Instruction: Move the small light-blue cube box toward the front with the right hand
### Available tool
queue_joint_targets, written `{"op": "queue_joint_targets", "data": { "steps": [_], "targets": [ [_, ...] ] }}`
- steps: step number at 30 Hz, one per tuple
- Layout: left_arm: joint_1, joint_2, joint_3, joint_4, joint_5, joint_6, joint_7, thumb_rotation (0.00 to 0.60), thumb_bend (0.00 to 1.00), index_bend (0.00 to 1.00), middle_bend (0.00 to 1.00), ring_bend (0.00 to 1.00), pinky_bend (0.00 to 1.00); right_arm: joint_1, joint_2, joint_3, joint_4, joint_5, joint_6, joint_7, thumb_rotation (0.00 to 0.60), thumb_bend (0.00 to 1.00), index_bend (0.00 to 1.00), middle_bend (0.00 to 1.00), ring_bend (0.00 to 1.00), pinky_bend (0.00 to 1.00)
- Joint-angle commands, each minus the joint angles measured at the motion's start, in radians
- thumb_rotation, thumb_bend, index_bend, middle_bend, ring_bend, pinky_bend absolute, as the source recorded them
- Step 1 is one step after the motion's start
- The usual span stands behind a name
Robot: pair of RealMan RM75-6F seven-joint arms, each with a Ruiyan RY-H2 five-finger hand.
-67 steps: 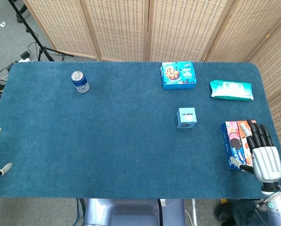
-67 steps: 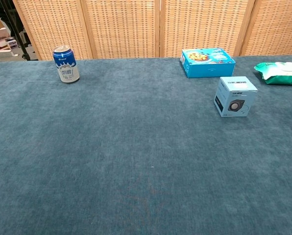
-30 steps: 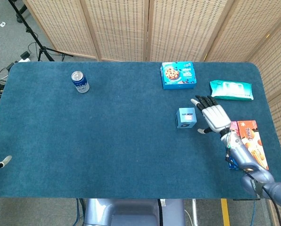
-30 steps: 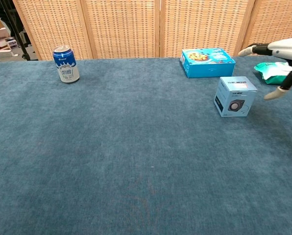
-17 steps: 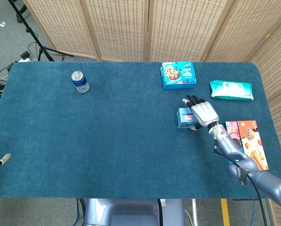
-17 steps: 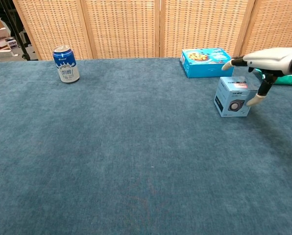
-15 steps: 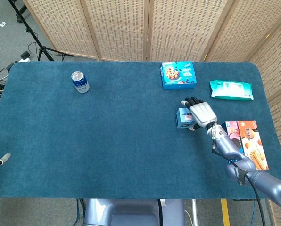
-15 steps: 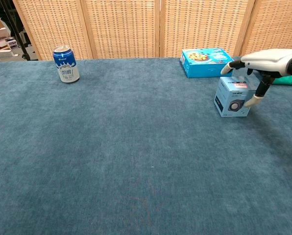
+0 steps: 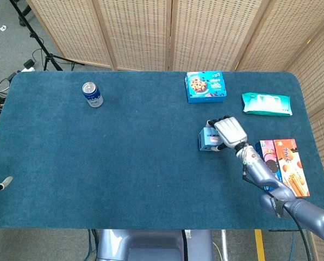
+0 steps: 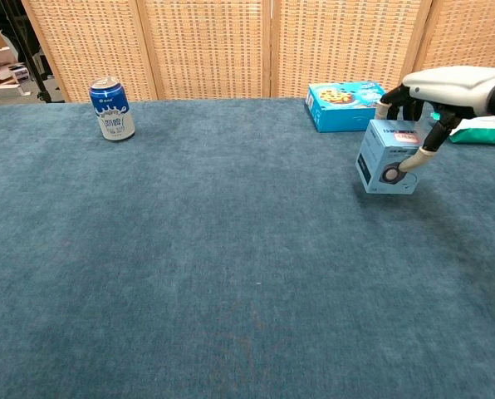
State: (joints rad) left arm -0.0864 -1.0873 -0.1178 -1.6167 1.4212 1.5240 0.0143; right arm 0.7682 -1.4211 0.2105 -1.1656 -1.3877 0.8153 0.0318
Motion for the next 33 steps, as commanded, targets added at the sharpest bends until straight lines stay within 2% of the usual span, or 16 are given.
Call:
{"op": "queue_joint_targets", "data": {
  "steps": [1, 3, 6, 8, 11, 14, 18, 21, 22, 23, 24, 25, 26, 27, 32, 33],
  "targets": [
    [0.002, 0.003, 0.003, -0.002, 0.007, 0.004, -0.005, 0.600, 0.00, 0.00, 0.00, 0.00, 0.00, -0.034, 0.128, -0.011, -0.185, -0.021, 0.025, 0.069, 0.600, 0.41, 0.46, 0.52, 0.44, 0.34],
    [0.003, 0.005, 0.006, -0.002, 0.012, 0.005, -0.008, 0.600, 0.00, 0.00, 0.00, 0.00, 0.00, -0.039, 0.201, -0.020, -0.286, -0.008, -0.020, 0.115, 0.600, 0.43, 0.46, 0.52, 0.44, 0.34],
    [0.004, 0.007, 0.010, -0.003, 0.018, 0.005, -0.014, 0.600, 0.00, 0.00, 0.00, 0.00, 0.00, -0.017, 0.357, -0.040, -0.457, 0.016, -0.176, 0.226, 0.600, 0.46, 0.47, 0.52, 0.44, 0.34],
    [0.006, 0.010, 0.012, -0.005, 0.022, 0.007, -0.019, 0.600, 0.00, 0.00, 0.00, 0.00, 0.00, 0.003, 0.419, -0.051, -0.510, 0.014, -0.256, 0.276, 0.600, 0.47, 0.47, 0.53, 0.44, 0.34],
    [0.008, 0.014, 0.014, -0.008, 0.032, 0.015, -0.023, 0.600, 0.00, 0.00, 0.00, 0.00, 0.00, 0.038, 0.472, -0.070, -0.550, 0.010, -0.374, 0.333, 0.600, 0.50, 0.48, 0.53, 0.44, 0.34],
    [0.011, 0.017, 0.018, -0.014, 0.033, 0.015, -0.025, 0.600, 0.00, 0.00, 0.00, 0.00, 0.00, 0.073, 0.482, -0.087, -0.546, 0.002, -0.468, 0.355, 0.600, 0.51, 0.48, 0.53, 0.44, 0.34],
    [0.010, 0.022, 0.019, -0.020, 0.028, 0.006, -0.026, 0.600, 0.00, 0.00, 0.00, 0.00, 0.00, 0.095, 0.459, -0.103, -0.523, -0.002, -0.518, 0.354, 0.600, 0.52, 0.49, 0.53, 0.44, 0.34],
    [0.009, 0.026, 0.021, -0.022, 0.025, 0.000, -0.021, 0.600, 0.00, 0.00, 0.00, 0.00, 0.00, 0.107, 0.440, -0.116, -0.505, -0.002, -0.541, 0.342, 0.600, 0.48, 0.48, 0.48, 0.40, 0.34],
    [0.008, 0.027, 0.022, -0.022, 0.024, -0.003, -0.020, 0.600, 0.00, 0.00, 0.00, 0.00, 0.00, 0.110, 0.434, -0.119, -0.499, -0.001, -0.545, 0.338, 0.600, 0.39, 0.44, 0.37, 0.30, 0.34],
    [0.007, 0.027, 0.022, -0.023, 0.022, -0.005, -0.019, 0.600, 0.00, 0.00, 0.00, 0.00, 0.00, 0.114, 0.425, -0.123, -0.491, 0.003, -0.550, 0.331, 0.600, 0.27, 0.35, 0.21, 0.17, 0.32],
    [0.007, 0.027, 0.021, -0.024, 0.021, -0.006, -0.018, 0.600, 0.00, 0.00, 0.00, 0.00, 0.00, 0.116, 0.420, -0.126, -0.486, 0.008, -0.553, 0.328, 0.600, 0.15, 0.22, 0.08, 0.06, 0.27],
    [0.007, 0.028, 0.021, -0.024, 0.020, -0.006, -0.018, 0.600, 0.00, 0.00, 0.00, 0.00, 0.00, 0.117, 0.415, -0.127, -0.484, 0.011, -0.554, 0.325, 0.600, 0.09, 0.13, 0.02, 0.02, 0.24],
    [0.007, 0.028, 0.020, -0.025, 0.019, -0.005, -0.019, 0.600, 0.00, 0.00, 0.00, 0.00, 0.00, 0.116, 0.407, -0.129, -0.477, 0.015, -0.546, 0.318, 0.600, 0.03, 0.04, 0.00, 0.00, 0.19],
    [0.007, 0.027, 0.019, -0.025, 0.019, -0.003, -0.019, 0.600, 0.00, 0.00, 0.00, 0.00, 0.00, 0.112, 0.400, -0.126, -0.468, 0.019, -0.528, 0.311, 0.600, 0.01, 0.01, 0.00, 0.00, 0.17],
    [0.009, 0.026, 0.020, -0.021, 0.028, 0.005, -0.026, 0.600, 0.00, 0.00, 0.00, 0.00, 0.00, 0.059, 0.355, -0.105, -0.441, 0.040, -0.352, 0.258, 0.600, 0.00, 0.00, 0.00, 0.00, 0.14],
    [0.009, 0.025, 0.021, -0.020, 0.030, 0.006, -0.026, 0.600, 0.00, 0.00, 0.00, 0.00, 0.00, 0.040, 0.349, -0.097, -0.440, 0.038, -0.289, 0.231, 0.600, 0.00, 0.00, 0.00, 0.00, 0.14]
  ]
}}
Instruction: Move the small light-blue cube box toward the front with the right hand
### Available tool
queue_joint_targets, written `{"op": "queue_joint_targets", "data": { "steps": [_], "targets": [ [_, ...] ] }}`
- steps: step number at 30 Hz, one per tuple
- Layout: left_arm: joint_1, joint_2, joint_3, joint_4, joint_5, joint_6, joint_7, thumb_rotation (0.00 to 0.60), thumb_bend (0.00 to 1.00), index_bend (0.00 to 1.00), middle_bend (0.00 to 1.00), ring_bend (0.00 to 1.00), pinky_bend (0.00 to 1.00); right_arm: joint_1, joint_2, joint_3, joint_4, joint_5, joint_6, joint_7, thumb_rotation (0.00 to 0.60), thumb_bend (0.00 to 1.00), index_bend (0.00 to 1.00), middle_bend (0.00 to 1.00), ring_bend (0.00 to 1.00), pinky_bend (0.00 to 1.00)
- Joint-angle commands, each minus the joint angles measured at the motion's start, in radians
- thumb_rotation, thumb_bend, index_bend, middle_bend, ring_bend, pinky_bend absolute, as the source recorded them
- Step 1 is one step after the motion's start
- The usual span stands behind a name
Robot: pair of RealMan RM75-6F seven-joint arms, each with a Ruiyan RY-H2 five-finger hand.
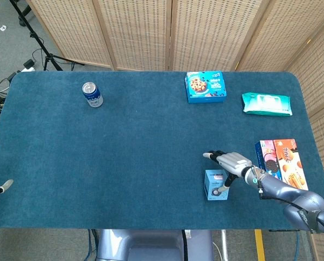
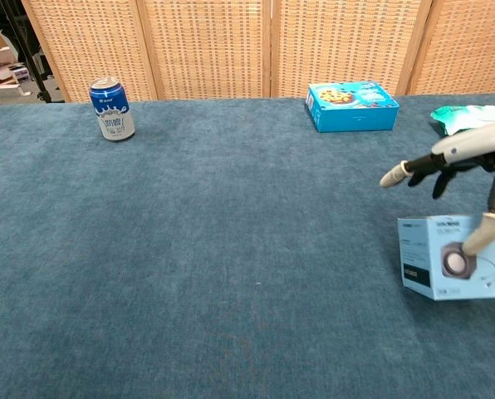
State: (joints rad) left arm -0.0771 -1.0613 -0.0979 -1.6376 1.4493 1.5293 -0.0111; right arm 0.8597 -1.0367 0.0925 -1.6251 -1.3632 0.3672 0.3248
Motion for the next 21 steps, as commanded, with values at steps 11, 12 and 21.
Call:
{"op": "queue_joint_targets", "data": {
  "steps": [11, 12, 21],
  "targets": [
    [0.001, -0.004, 0.006, 0.003, 0.013, 0.006, 0.003, 0.600, 0.00, 0.00, 0.00, 0.00, 0.00, -0.149, 0.009, -0.006, -0.076, -0.061, 0.376, -0.157, 0.600, 0.00, 0.00, 0.00, 0.00, 0.11],
    [0.002, -0.004, 0.005, 0.002, 0.013, 0.007, 0.004, 0.600, 0.00, 0.00, 0.00, 0.00, 0.00, -0.160, 0.004, -0.014, -0.075, -0.073, 0.396, -0.172, 0.600, 0.00, 0.00, 0.00, 0.00, 0.11],
    [0.002, -0.007, 0.009, 0.000, 0.019, 0.011, 0.014, 0.600, 0.00, 0.00, 0.00, 0.00, 0.00, -0.215, -0.084, -0.067, -0.017, -0.104, 0.471, -0.297, 0.600, 0.00, 0.00, 0.00, 0.00, 0.11]
  ]
}}
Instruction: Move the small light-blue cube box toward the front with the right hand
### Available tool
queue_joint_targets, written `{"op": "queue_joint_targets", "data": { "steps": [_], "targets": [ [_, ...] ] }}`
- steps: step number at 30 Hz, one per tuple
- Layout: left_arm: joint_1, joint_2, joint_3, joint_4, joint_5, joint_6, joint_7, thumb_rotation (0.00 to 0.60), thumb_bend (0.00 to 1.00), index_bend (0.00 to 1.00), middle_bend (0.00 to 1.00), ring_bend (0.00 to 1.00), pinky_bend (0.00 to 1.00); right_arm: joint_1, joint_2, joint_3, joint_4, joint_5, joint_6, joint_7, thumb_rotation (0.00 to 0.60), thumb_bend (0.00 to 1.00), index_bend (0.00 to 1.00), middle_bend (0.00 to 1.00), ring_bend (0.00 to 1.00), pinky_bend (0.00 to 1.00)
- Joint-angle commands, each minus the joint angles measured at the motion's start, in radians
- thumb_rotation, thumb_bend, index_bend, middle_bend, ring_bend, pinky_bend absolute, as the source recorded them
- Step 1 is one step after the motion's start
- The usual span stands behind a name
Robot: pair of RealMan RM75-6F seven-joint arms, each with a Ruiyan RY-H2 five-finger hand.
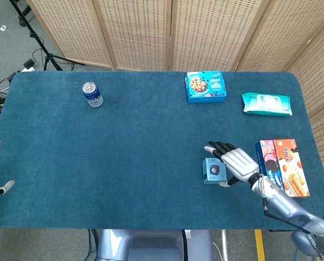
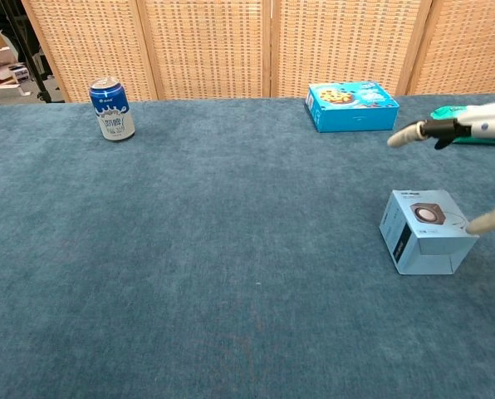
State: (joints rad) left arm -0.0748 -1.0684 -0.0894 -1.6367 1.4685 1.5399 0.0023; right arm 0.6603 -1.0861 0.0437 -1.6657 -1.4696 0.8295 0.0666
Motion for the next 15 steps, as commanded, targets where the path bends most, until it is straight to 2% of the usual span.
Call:
{"op": "queue_joint_targets", "data": {
  "steps": [1, 9, 11, 12, 15],
  "targets": [
    [0.000, -0.001, 0.000, -0.001, 0.000, 0.001, 0.002, 0.600, 0.00, 0.00, 0.00, 0.00, 0.00, -0.017, -0.051, -0.029, 0.033, 0.009, -0.005, -0.049, 0.600, 0.00, 0.00, 0.00, 0.00, 0.11],
    [-0.001, -0.002, -0.001, 0.001, -0.003, -0.001, 0.004, 0.600, 0.00, 0.00, 0.00, 0.00, 0.00, -0.025, -0.157, -0.025, 0.127, 0.035, 0.018, -0.108, 0.600, 0.00, 0.00, 0.00, 0.00, 0.12],
    [-0.001, -0.003, -0.002, 0.002, -0.002, 0.001, 0.002, 0.600, 0.00, 0.00, 0.00, 0.00, 0.00, -0.029, -0.181, -0.018, 0.151, 0.038, 0.036, -0.117, 0.600, 0.00, 0.00, 0.02, 0.01, 0.15],
    [0.000, -0.003, -0.002, 0.003, -0.002, 0.002, 0.001, 0.600, 0.00, 0.00, 0.00, 0.00, 0.00, -0.032, -0.193, -0.014, 0.163, 0.040, 0.045, -0.120, 0.600, 0.00, 0.01, 0.05, 0.04, 0.18],
    [0.000, -0.002, -0.002, 0.004, -0.003, 0.000, -0.001, 0.600, 0.00, 0.00, 0.00, 0.00, 0.00, -0.038, -0.221, -0.006, 0.189, 0.041, 0.069, -0.113, 0.600, 0.00, 0.10, 0.25, 0.25, 0.31]
  ]
}}
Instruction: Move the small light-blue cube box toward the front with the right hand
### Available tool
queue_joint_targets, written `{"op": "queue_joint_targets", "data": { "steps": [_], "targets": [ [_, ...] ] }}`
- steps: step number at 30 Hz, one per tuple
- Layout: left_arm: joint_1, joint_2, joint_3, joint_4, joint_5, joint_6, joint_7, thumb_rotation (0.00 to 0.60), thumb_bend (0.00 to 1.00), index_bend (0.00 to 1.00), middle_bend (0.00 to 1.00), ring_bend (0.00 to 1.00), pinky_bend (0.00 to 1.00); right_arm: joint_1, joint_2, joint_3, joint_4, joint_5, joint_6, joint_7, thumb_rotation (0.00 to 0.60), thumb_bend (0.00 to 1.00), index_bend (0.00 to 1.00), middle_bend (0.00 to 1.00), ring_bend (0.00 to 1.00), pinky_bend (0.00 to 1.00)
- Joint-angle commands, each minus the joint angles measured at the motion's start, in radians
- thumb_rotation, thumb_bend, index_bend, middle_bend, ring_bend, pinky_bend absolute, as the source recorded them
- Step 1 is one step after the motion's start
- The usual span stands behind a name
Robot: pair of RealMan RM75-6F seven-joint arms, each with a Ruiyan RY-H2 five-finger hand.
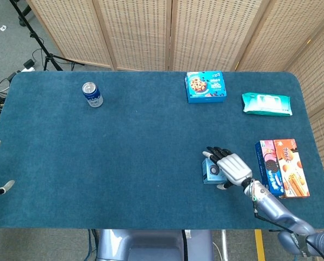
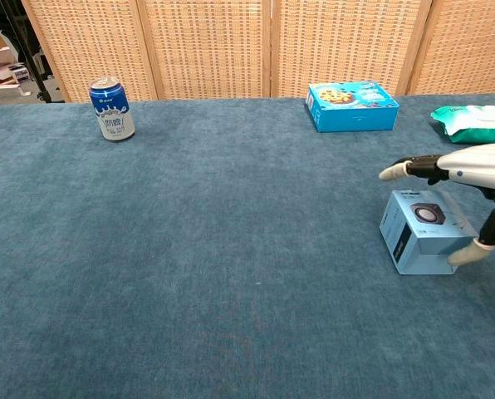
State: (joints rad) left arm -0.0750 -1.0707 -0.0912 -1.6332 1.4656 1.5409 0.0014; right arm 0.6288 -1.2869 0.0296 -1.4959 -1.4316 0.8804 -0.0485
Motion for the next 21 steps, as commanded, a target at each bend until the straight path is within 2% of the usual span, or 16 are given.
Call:
{"op": "queue_joint_targets", "data": {
  "steps": [1, 4, 7, 10, 13, 16, 21],
  "targets": [
    [0.000, 0.000, 0.000, 0.001, -0.001, -0.001, -0.001, 0.600, 0.00, 0.00, 0.00, 0.00, 0.00, -0.008, -0.026, 0.010, 0.025, 0.003, 0.022, 0.005, 0.600, 0.03, 0.15, 0.31, 0.31, 0.34],
    [-0.001, 0.001, -0.001, 0.001, -0.003, -0.003, -0.003, 0.600, 0.00, 0.00, 0.00, 0.00, 0.00, -0.010, -0.041, 0.011, 0.045, -0.001, 0.030, 0.014, 0.600, 0.18, 0.27, 0.41, 0.40, 0.37],
    [-0.001, 0.003, -0.001, 0.002, -0.003, -0.003, -0.006, 0.600, 0.00, 0.00, 0.00, 0.00, 0.00, -0.013, -0.049, 0.011, 0.051, -0.013, 0.045, 0.037, 0.600, 0.32, 0.34, 0.46, 0.44, 0.40],
    [0.000, 0.003, -0.002, 0.002, -0.003, -0.001, -0.010, 0.600, 0.00, 0.00, 0.00, 0.00, 0.00, -0.012, -0.026, 0.014, 0.022, -0.040, 0.063, 0.082, 0.600, 0.38, 0.37, 0.47, 0.45, 0.40],
    [0.001, 0.005, 0.000, 0.001, 0.000, 0.000, -0.013, 0.600, 0.00, 0.00, 0.00, 0.00, 0.00, -0.003, 0.040, 0.023, -0.054, -0.059, 0.066, 0.141, 0.600, 0.40, 0.37, 0.47, 0.45, 0.40],
    [0.001, 0.005, 0.002, 0.001, 0.004, 0.001, -0.011, 0.600, 0.00, 0.00, 0.00, 0.00, 0.00, 0.041, 0.168, 0.035, -0.186, -0.025, -0.048, 0.279, 0.600, 0.43, 0.39, 0.48, 0.45, 0.40],
    [0.001, 0.003, 0.003, -0.001, 0.004, 0.001, -0.005, 0.600, 0.00, 0.00, 0.00, 0.00, 0.00, 0.154, 0.315, 0.048, -0.281, 0.023, -0.325, 0.520, 0.600, 0.47, 0.40, 0.48, 0.45, 0.40]
  ]
}}
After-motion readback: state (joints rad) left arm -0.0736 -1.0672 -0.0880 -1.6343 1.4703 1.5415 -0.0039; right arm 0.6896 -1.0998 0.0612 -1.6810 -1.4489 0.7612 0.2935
